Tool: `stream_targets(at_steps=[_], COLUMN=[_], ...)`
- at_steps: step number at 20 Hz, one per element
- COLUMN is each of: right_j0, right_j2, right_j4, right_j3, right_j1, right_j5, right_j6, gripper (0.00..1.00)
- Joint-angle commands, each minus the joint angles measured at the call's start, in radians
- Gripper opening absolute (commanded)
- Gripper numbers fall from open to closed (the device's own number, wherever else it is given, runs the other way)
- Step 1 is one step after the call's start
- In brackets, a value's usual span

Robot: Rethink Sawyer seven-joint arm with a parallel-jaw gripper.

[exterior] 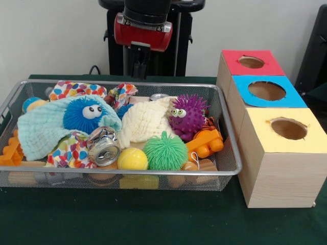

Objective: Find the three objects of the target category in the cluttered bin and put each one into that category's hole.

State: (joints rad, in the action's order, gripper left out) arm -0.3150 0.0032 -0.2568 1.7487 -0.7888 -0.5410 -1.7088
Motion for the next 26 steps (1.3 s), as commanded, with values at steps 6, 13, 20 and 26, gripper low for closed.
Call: stream_targets(at_steps=[6,13,20,26], right_j0=[-0.027,-0.029,-0.022,-0.023], right_j2=[0.042,0.041,0.019,-0.031], right_j4=[0.051,0.062,0.069,0.138], right_j3=[-0.035,-0.025,-0.023,-0.081], right_j1=[0.042,0.042,0.041,-0.009], right_j5=[0.036,0.045,0.063,-0.058], right_j6=[-0.141,-0.142,-0.167,-0.216], gripper=[0.0,0.0,0.0,0.0])
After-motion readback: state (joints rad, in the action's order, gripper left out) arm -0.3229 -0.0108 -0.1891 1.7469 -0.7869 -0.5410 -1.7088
